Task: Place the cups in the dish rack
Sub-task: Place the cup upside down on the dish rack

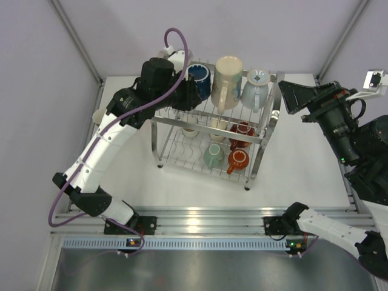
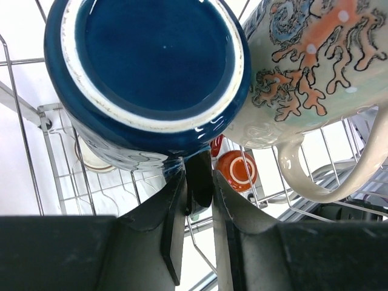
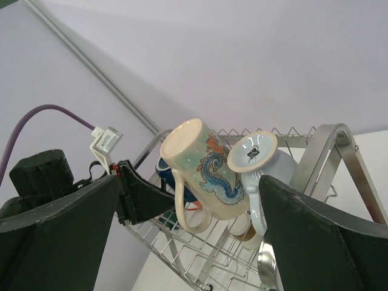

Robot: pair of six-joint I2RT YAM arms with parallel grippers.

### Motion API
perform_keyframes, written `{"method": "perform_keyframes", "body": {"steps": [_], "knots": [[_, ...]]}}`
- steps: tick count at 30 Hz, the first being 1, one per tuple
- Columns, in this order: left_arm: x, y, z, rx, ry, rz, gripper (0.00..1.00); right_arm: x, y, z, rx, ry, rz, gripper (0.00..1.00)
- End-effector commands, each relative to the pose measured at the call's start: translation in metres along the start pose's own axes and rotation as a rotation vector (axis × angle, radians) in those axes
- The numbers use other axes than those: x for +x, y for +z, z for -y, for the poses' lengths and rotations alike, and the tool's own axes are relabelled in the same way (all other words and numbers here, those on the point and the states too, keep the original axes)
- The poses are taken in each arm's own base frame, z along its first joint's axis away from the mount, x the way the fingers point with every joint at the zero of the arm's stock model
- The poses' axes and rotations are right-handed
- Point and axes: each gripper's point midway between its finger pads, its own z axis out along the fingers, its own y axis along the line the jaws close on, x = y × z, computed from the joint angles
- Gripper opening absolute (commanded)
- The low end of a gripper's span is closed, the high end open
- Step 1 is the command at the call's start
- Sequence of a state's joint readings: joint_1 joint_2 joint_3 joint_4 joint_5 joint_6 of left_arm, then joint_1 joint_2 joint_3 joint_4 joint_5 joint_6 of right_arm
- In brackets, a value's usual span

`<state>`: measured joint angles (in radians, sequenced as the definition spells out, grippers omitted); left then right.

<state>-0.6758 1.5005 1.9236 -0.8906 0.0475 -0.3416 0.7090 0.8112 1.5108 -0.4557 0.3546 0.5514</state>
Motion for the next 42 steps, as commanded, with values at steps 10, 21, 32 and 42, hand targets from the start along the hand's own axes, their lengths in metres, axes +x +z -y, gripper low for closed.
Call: {"method": "perform_keyframes", "body": {"steps": [10, 21, 32, 42], "knots": [[-0.013, -0.007, 0.023, 0.112, -0.005, 0.051, 0.22, -0.008, -0.004, 0.002, 0.007, 0.002, 0.036, 0.99], [-0.018, -0.015, 0.024, 0.115, -0.006, 0.076, 0.3, -0.009, -0.005, 0.003, 0.007, 0.001, 0.038, 1.0], [-0.032, -0.031, 0.013, 0.047, -0.009, 0.145, 0.4, -0.005, -0.004, 0.004, 0.015, -0.001, 0.025, 0.99], [-0.083, -0.068, 0.006, -0.032, -0.026, 0.358, 0.44, -0.001, -0.005, 0.009, 0.036, -0.015, 0.003, 0.99]]}}
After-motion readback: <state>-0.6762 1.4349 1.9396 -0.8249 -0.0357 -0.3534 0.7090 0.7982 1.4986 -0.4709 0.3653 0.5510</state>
